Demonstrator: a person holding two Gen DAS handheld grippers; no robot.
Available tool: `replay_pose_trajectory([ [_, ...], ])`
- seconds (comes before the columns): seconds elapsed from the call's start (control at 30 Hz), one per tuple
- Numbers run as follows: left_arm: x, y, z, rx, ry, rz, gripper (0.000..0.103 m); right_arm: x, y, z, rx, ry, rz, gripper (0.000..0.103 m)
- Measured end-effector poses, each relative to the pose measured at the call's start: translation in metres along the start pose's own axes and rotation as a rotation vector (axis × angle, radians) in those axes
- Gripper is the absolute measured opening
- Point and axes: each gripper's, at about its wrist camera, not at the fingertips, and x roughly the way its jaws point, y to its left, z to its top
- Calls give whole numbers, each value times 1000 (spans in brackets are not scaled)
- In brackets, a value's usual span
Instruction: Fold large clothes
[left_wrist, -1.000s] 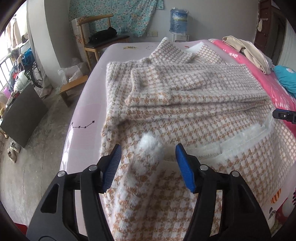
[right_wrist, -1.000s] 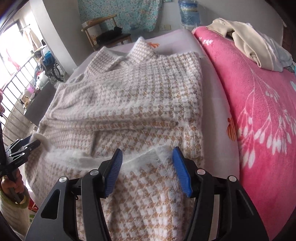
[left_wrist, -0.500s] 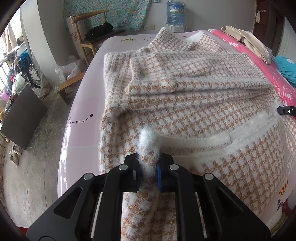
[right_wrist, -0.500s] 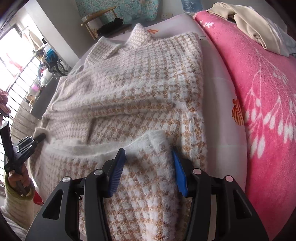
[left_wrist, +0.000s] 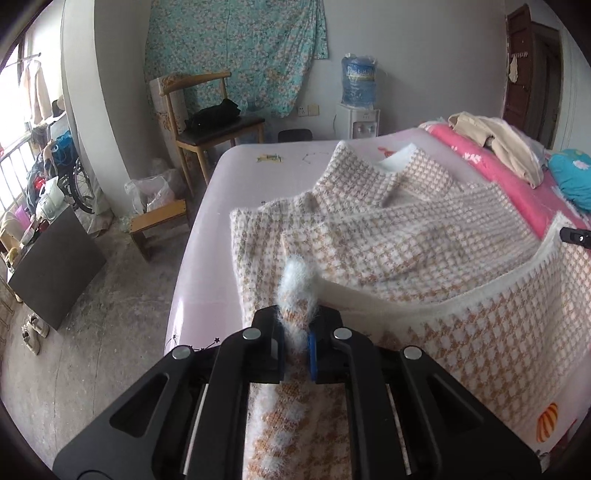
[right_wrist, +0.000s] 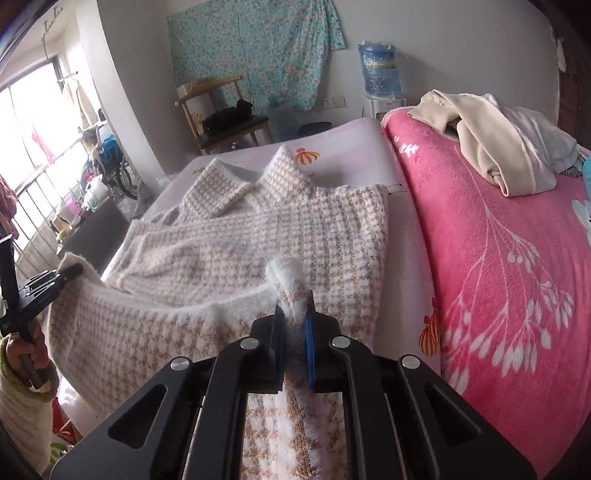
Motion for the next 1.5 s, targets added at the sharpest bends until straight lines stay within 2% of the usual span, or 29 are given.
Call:
replay_pose_trajectory([
  [0.13, 46, -11, -29, 56, 82, 32, 9, 47, -10, -22, -5, 92, -36, 8],
  [0.2, 49, -14, -36, 73, 51, 43, 9, 60, -17, -29, 20, 117, -20, 9],
  [0.3, 47, -12, -32, 66, 45, 38, 9, 60, -18, -28, 27, 106, -13, 9],
  [0.33, 46, -10, -31, 61, 43, 33, 12, 60, -17, -28, 20, 106, -18, 9],
  [0.43, 47, -1, -29, 18, 63, -19, 18, 62, -18, -28, 23, 126, -19, 14],
  [0.47, 45, 3, -28, -3, 68, -38, 22, 60, -20, -27, 36, 133, -13, 19],
  [0.53, 32, 11, -25, -49, 49, -62, 50, 50, -18, -25, 47, 130, -22, 28],
  [0.6, 9, 18, -24, -83, -18, -72, 57, 29, -10, -26, 23, 74, -46, 54],
  [0.63, -3, 18, -25, -83, -42, -84, 57, 16, -4, -27, 1, 33, -61, 55],
  [0.67, -16, 16, -25, -72, -64, -99, 57, 4, 3, -29, -25, 3, -61, 55],
  [0.73, -43, 2, -30, -21, -112, -179, 57, -14, 20, -37, -65, -28, -24, 55],
  [0.83, -66, -35, -45, 78, -116, -346, 57, -18, 55, -58, -150, 13, 89, 55],
  [0.87, -66, -49, -51, 109, -98, -382, 57, -14, 69, -66, -185, 44, 115, 51],
  [0.9, -63, -64, -58, 134, -76, -396, 57, -7, 81, -73, -216, 77, 145, 40],
  [0.97, -44, -86, -70, 179, -14, -393, 57, 15, 101, -84, -253, 142, 166, 33],
  [1.03, -11, -99, -81, 207, 59, -335, 59, 40, 108, -92, -250, 190, 157, 33],
  [1.1, 4, -86, -81, 113, 58, -388, 63, 44, 100, -88, -198, 197, 202, 33],
  [1.13, 6, -78, -77, 66, 75, -409, 62, 43, 97, -86, -170, 212, 209, 33],
  [1.2, -1, -70, -69, 20, 47, -376, 58, 33, 98, -82, -167, 208, 183, 28],
  [1.27, -4, -65, -62, 18, 8, -362, 57, 23, 103, -75, -200, 161, 149, 27],
  [1.3, 1, -63, -58, 11, 15, -347, 57, 22, 105, -70, -203, 141, 150, 27],
  [1.4, 34, -59, -55, -13, 95, -245, 58, 47, 105, -61, -175, 153, 139, 27],
  [1.43, 40, -55, -55, -27, 74, -246, 58, 62, 104, -62, -167, 177, 126, 27],
  [1.5, 39, -51, -53, -30, 66, -250, 57, 70, 101, -58, -133, 167, 146, 28],
])
